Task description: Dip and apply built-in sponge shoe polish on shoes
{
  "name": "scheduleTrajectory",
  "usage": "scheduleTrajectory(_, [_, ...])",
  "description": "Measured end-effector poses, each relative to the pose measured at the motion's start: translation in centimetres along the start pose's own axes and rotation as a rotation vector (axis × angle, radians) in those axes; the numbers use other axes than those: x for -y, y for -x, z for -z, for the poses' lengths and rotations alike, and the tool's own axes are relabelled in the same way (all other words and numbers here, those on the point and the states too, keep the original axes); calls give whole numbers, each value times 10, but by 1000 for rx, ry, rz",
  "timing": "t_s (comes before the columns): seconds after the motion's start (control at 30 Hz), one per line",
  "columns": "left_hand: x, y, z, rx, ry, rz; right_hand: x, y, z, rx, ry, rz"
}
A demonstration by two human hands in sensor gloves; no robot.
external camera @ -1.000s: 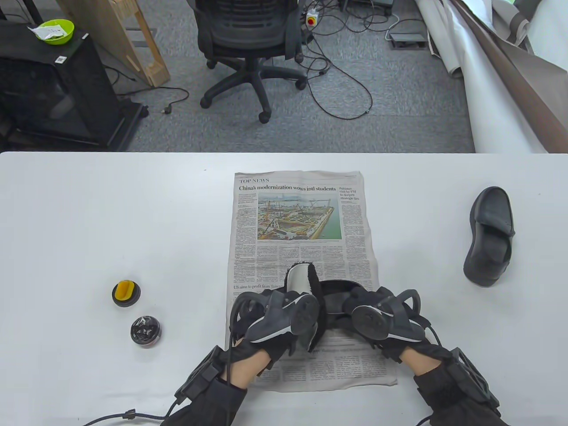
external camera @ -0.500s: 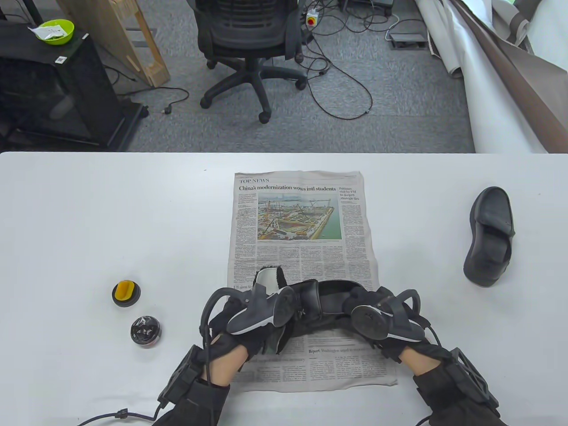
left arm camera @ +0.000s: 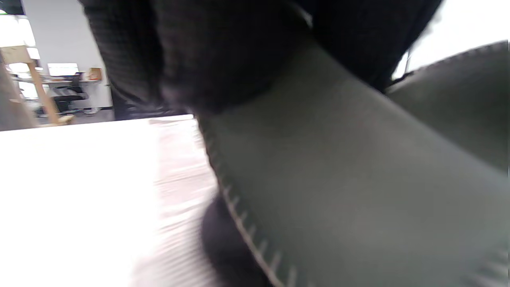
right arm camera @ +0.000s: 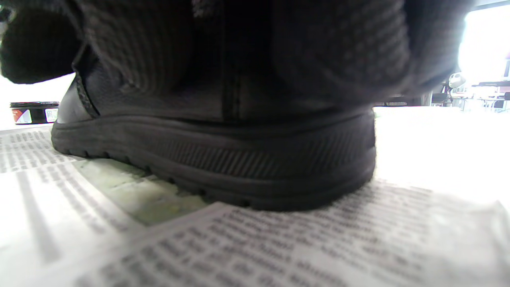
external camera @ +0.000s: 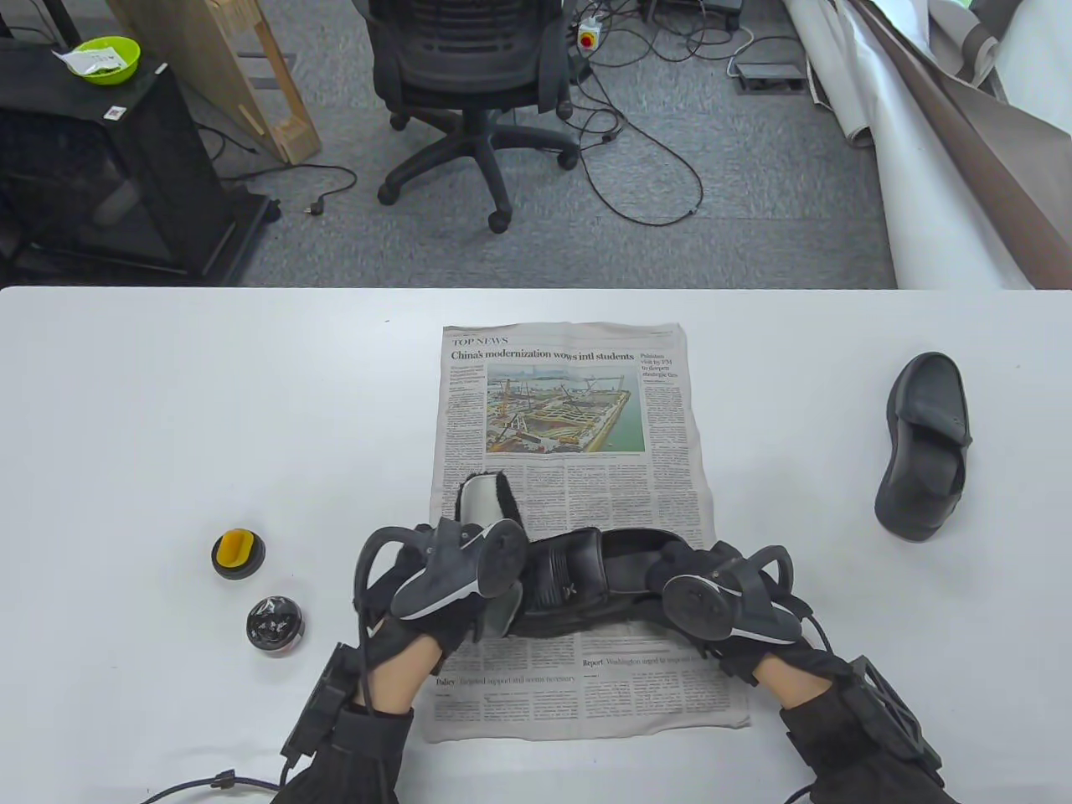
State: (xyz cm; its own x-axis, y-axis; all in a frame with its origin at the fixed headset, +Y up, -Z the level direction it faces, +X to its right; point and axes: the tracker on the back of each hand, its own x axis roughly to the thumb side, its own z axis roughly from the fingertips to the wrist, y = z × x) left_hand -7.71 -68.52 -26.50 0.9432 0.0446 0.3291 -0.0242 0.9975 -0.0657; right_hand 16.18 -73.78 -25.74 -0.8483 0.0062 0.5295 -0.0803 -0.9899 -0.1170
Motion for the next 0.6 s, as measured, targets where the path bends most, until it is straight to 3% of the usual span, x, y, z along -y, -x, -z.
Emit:
scheduleTrajectory(0.07, [1,-18,9,46,-1,-64,0,0,0,0,-3,1])
scheduleTrajectory(0.17, [4,-36,24,74,81,-196,0,0,0,3,-3,0])
scheduleTrajectory(0.27, [7,-45,35,20,75,-27,0,0,1,4,-6,-1])
scheduleTrajectory(0.37, [11,-44,33,18,71,-50,0,0,1,5,-4,-4])
scheduleTrajectory(0.6, [18,-16,24,-55,152,75,0,-1,1,1,-4,-10])
